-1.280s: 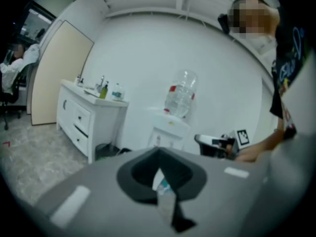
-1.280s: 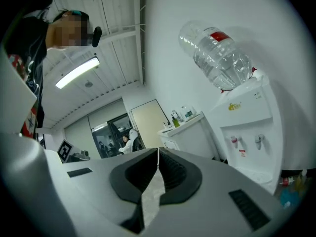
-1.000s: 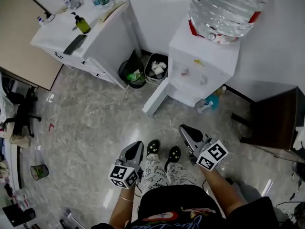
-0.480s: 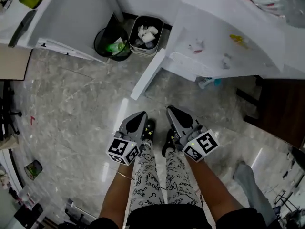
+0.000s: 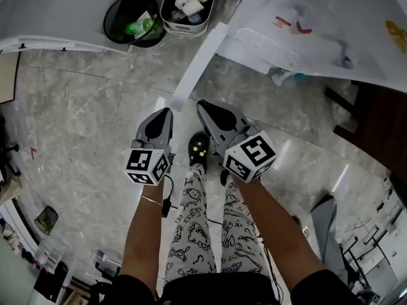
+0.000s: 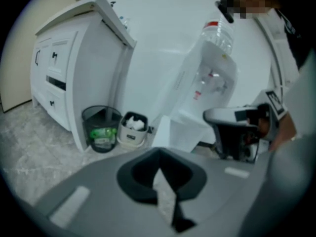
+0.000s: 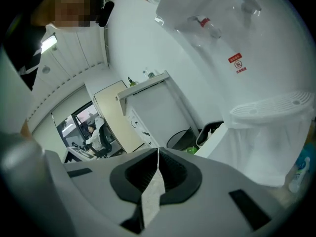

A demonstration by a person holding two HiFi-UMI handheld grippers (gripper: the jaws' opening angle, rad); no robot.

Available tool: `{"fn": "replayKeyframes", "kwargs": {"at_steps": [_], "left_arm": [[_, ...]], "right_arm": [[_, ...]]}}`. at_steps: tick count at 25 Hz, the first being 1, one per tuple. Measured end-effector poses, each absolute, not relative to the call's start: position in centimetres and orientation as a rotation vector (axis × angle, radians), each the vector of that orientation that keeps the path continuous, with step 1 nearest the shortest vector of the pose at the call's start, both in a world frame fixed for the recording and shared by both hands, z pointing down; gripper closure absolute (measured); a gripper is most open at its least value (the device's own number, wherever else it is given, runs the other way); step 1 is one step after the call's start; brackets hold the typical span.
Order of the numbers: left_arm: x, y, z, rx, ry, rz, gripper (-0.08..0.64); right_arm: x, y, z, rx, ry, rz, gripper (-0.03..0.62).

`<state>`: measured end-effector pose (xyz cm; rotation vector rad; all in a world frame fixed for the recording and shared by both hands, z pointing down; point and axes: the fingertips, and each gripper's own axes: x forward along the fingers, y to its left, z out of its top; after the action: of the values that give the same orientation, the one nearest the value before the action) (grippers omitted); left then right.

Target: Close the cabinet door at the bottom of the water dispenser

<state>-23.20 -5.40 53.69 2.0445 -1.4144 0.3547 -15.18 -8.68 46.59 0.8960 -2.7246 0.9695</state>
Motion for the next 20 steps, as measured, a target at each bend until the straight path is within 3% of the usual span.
{"fn": "replayKeyframes", "kwargs": {"at_steps": [7,20], "left_arm": [[-25.5,-6.9,59.5,2.035,-1.385,0.532,0.561],[-20.0,-6.1,60.9,2.077,-1.270,0.550,0.563]], "right_arm": [[-12.2,-8.8,47.4,0.974,-2.702,1.006,0.575],[-3.7,-8.4,47.4,1.149,-2.680,0.956,0.575]]}}
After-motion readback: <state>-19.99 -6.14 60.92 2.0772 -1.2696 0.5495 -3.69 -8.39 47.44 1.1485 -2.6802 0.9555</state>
